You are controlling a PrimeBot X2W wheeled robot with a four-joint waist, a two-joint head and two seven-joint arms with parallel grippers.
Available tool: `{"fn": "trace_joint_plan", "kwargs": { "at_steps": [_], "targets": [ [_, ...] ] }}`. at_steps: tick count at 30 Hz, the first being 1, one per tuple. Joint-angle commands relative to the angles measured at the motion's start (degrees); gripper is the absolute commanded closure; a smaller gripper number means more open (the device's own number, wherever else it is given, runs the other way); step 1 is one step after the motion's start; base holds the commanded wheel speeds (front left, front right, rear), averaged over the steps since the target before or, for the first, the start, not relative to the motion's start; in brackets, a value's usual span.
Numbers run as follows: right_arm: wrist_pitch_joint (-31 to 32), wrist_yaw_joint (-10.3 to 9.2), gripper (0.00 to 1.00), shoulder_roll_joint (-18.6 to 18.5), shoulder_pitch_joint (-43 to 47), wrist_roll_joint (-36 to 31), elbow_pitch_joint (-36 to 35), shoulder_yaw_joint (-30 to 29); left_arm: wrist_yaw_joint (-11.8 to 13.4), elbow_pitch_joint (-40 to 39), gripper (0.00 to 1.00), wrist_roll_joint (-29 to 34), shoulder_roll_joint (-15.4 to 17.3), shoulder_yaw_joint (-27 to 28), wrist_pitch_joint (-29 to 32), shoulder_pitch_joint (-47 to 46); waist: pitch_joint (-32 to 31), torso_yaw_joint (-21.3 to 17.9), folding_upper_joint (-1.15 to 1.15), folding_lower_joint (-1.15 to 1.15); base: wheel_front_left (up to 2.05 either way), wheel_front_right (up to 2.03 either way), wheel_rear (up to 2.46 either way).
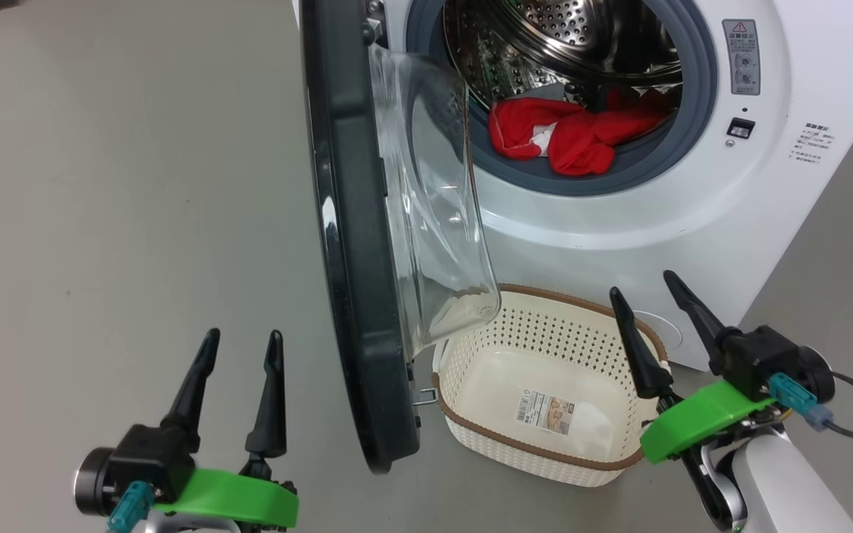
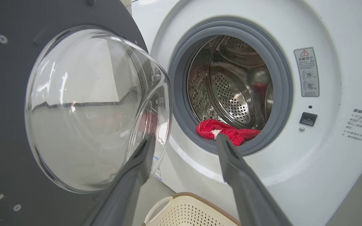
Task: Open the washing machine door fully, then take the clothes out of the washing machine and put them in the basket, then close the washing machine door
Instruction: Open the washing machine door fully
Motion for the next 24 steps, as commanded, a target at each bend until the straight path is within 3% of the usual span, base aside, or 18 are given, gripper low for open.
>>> {"fn": "trace_joint_plan", "kwargs": {
  "at_steps": [1, 24],
  "targets": [
    [-0.4, 0.36, 0.0, 0.9, 1.0, -1.1, -2.6, -0.2, 0.3, -1.6, 0.0, 0.1, 0.8, 2.2, -0.4, -0.6, 0.0, 0.0, 0.0, 0.0, 0.0, 0.0, 0.0],
    [-0.4, 0.36, 0.0, 1.8, 3.0, 1.1, -3.5, 1.5, 0.2, -1.6, 0.0, -2.9, 0.8, 2.9, -0.4, -0.1, 0.0, -0.6, 0.0, 0.0, 0.0, 0.0, 0.0]
  ]
}}
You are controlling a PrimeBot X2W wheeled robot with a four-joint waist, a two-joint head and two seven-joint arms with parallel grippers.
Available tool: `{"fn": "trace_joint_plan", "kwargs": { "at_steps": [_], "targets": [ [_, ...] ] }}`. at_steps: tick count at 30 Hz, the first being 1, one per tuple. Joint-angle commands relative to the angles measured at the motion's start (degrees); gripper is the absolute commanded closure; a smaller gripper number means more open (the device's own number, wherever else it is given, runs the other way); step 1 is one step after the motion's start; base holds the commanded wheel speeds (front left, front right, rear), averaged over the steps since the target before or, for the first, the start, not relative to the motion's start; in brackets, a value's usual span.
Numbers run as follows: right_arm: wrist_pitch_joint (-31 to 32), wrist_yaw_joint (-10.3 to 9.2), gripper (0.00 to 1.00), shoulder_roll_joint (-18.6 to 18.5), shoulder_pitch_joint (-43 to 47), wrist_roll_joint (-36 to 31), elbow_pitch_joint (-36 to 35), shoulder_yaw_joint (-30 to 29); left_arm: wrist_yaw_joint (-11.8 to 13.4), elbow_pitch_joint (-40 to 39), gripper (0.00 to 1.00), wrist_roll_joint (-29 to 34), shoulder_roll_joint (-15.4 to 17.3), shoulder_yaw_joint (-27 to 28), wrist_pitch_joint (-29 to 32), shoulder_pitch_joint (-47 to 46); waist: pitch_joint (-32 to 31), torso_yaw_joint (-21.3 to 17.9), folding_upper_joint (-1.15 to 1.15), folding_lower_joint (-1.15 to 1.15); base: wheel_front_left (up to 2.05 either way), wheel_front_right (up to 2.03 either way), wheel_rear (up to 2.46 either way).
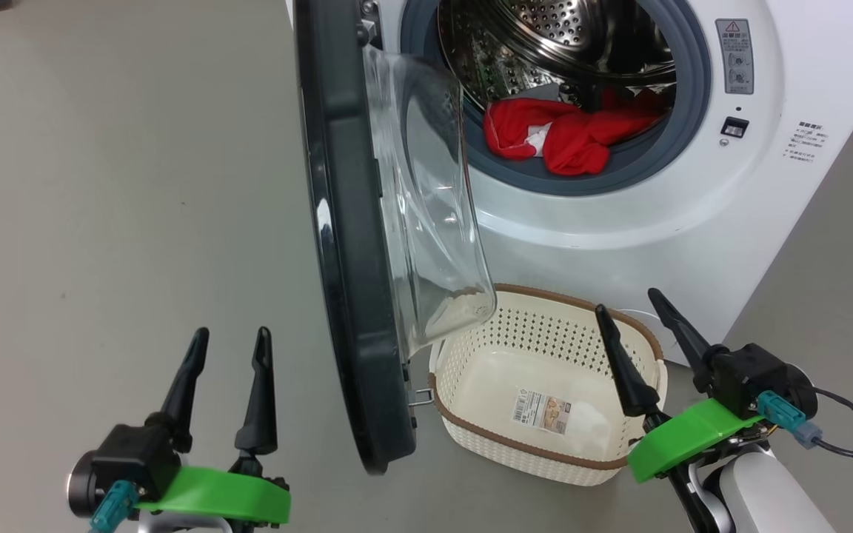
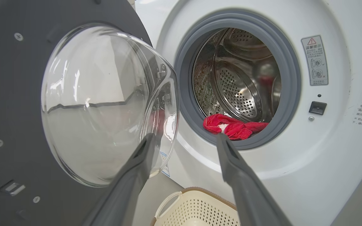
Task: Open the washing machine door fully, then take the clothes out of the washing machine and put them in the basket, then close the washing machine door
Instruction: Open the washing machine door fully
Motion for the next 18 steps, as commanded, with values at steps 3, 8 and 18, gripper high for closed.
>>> {"fn": "trace_joint_plan", "kwargs": {
  "at_steps": [3, 8, 18],
  "targets": [
    [-0.4, 0.36, 0.0, 0.3, -0.4, 0.5, -1.1, 1.5, 0.0, -0.8, 0.0, -0.3, 0.7, 1.8, -0.4, -0.3, 0.1, -0.2, 0.0, 0.0, 0.0, 0.0, 0.0],
    [-0.4, 0.36, 0.0, 0.4, -0.5, 0.7, -1.0, 1.5, -0.5, -1.1, 1.0, 0.4, 0.7, 1.7, -0.4, -0.6, 0.1, -0.3, 0.0, 0.0, 0.0, 0.0, 0.0],
    [-0.4, 0.36, 0.0, 0.4, -0.6, 1.1, -0.5, 1.7, -2.0, -10.9, 1.0, -1.5, 0.7, 2.3, -0.4, -2.1, 0.0, -0.6, 0.0, 0.0, 0.0, 0.0, 0.0]
  ]
}}
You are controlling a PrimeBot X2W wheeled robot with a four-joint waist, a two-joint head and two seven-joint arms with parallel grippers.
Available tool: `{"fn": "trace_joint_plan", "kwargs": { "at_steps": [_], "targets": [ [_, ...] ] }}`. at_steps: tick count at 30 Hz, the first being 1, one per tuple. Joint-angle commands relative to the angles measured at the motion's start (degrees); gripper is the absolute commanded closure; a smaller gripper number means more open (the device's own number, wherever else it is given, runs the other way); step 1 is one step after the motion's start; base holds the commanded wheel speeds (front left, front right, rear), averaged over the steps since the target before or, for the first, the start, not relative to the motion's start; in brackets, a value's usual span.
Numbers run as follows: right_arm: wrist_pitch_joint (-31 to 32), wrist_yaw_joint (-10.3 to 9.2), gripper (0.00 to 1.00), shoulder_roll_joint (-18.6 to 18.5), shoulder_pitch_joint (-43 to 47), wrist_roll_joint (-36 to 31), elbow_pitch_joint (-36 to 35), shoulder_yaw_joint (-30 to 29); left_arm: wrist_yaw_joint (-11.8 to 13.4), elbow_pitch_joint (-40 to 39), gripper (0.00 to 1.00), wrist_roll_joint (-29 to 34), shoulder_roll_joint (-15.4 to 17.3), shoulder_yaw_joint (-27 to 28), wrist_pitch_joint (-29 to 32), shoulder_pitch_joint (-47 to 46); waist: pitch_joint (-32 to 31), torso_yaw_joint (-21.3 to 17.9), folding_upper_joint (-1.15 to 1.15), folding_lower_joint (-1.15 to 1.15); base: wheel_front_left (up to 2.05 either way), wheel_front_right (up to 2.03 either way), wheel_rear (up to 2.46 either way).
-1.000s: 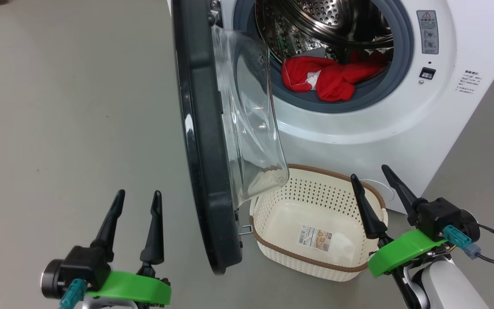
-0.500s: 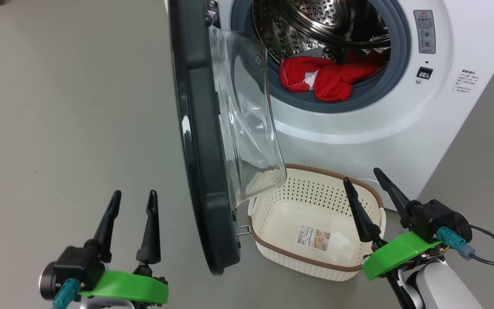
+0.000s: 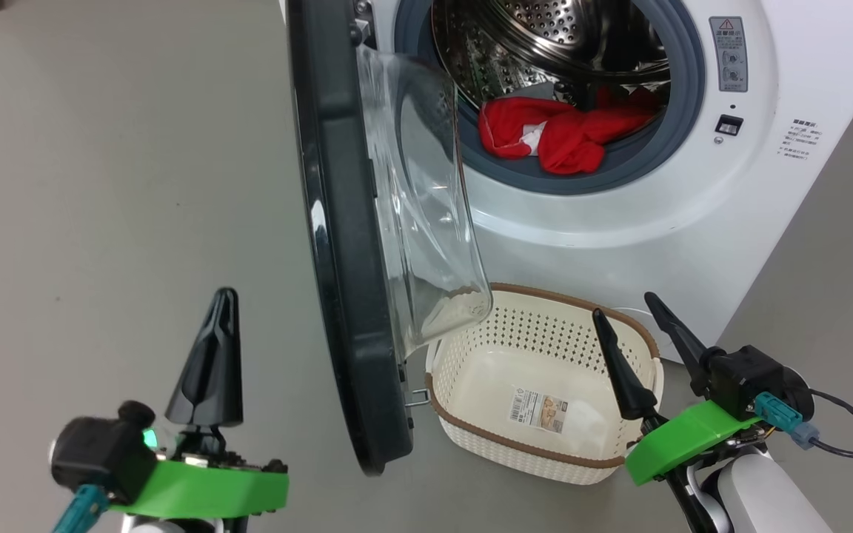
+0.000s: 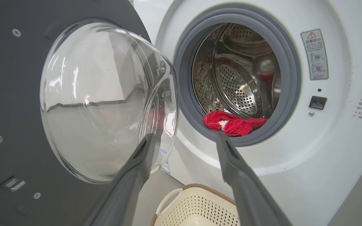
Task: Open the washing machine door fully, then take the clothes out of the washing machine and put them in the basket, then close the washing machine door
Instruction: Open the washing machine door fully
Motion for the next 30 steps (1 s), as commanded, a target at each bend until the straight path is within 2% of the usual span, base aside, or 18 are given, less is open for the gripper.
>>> {"fn": "trace_joint_plan", "kwargs": {
  "at_steps": [1, 8, 13, 17, 24, 30],
  "targets": [
    [-0.4, 0.36, 0.0, 0.3, -0.6, 0.6, -1.1, 1.2, -0.5, -3.4, 1.0, -0.5, 0.7, 2.1, -0.4, -2.2, -0.1, -0.1, 0.0, 0.0, 0.0, 0.0, 0.0],
    [-0.4, 0.36, 0.0, 0.3, -0.5, 1.0, -0.7, 1.5, -2.0, -9.7, 1.0, -2.9, 0.7, 2.4, -0.4, -5.0, -0.4, -0.5, 0.0, 0.0, 0.0, 0.0, 0.0],
    [-0.4, 0.36, 0.0, 0.3, -0.3, 1.2, -0.5, 2.2, -3.8, -13.1, 1.0, -4.0, 0.7, 0.0, -0.4, -6.9, -0.4, -1.1, 0.0, 0.0, 0.0, 0.0, 0.0],
    [-0.4, 0.36, 0.0, 0.3, -0.2, 1.5, -0.4, 2.4, -4.9, -13.5, 1.0, -4.4, 0.7, -4.0, -0.4, -7.8, -0.6, -1.6, 0.0, 0.0, 0.0, 0.0, 0.0],
    [-0.4, 0.36, 0.0, 0.3, -0.2, 1.5, -0.3, 1.8, -5.7, -9.7, 1.0, -5.1, 1.4, -12.5, 0.3, -7.7, -0.6, -2.3, 0.0, 0.0, 0.0, 0.0, 0.0],
    [-0.4, 0.36, 0.0, 0.3, -0.2, 1.1, -0.3, 1.2, -5.8, -5.6, 1.0, -8.0, 3.5, -18.7, 3.1, -7.0, 0.0, -2.5, 0.0, 0.0, 0.0, 0.0, 0.0]
  ]
}}
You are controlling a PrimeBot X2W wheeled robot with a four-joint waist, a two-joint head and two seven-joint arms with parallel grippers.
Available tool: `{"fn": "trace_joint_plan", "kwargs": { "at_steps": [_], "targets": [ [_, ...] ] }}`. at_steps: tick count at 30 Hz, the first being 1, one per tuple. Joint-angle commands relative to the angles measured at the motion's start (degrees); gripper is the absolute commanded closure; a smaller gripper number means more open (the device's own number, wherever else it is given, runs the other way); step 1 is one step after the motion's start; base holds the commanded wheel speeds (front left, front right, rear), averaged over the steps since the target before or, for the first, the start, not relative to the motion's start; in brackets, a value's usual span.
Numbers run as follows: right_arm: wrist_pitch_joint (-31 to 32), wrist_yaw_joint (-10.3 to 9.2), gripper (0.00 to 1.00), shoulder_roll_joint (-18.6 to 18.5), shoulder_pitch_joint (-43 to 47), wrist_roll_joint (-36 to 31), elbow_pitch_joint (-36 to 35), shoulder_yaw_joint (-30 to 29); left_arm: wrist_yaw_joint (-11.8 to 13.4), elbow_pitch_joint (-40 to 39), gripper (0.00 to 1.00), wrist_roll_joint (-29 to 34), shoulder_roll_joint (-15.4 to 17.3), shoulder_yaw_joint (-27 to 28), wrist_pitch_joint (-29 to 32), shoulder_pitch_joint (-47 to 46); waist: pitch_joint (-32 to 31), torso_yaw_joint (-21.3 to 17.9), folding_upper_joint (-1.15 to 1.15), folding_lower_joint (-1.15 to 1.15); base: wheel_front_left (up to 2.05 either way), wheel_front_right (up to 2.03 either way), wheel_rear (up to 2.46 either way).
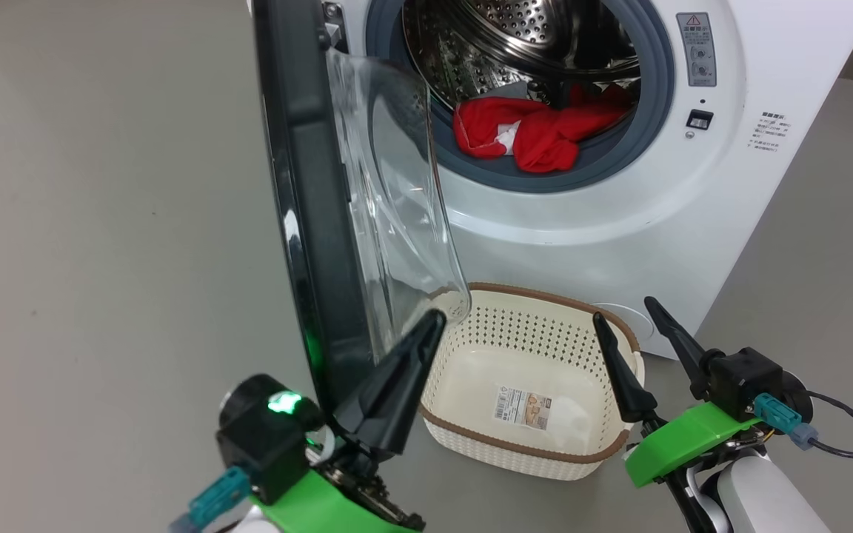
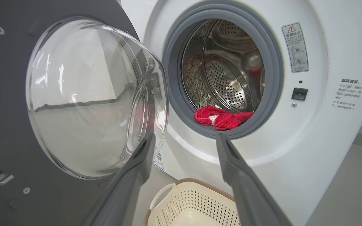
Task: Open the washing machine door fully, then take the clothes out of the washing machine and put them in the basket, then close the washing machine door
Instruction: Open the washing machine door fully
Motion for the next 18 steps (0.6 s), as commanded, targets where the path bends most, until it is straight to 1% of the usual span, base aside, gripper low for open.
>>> {"fn": "trace_joint_plan", "kwargs": {
  "at_steps": [1, 5, 10, 18],
  "targets": [
    [-0.4, 0.36, 0.0, 0.3, -0.2, 0.6, -1.2, 0.8, -0.3, 0.2, 1.0, -1.2, 1.3, 0.5, 0.9, -0.9, 0.1, 0.0, 0.0, 0.0, 0.0, 0.0, 0.0],
    [-0.4, 0.36, 0.0, 0.3, -0.4, 0.4, -1.0, 0.4, -0.2, 3.4, 1.0, -2.3, 2.1, -0.5, 2.4, -0.6, 0.5, 0.1, 0.0, 0.0, 0.0, 0.0, 0.0],
    [-0.4, 0.36, 0.0, 0.3, -0.2, 0.2, -0.9, 0.2, 1.7, 6.9, 1.0, -2.2, 2.4, 0.4, 2.9, -0.4, 0.5, 0.4, 0.0, 0.0, 0.0, 0.0, 0.0],
    [-0.4, 0.36, 0.0, 0.3, -0.4, 0.3, -0.6, 0.3, 3.7, 11.3, 1.0, -2.6, 2.7, 2.0, 3.1, -0.8, 0.8, 1.1, 0.0, 0.0, 0.0, 0.0, 0.0]
  ]
}}
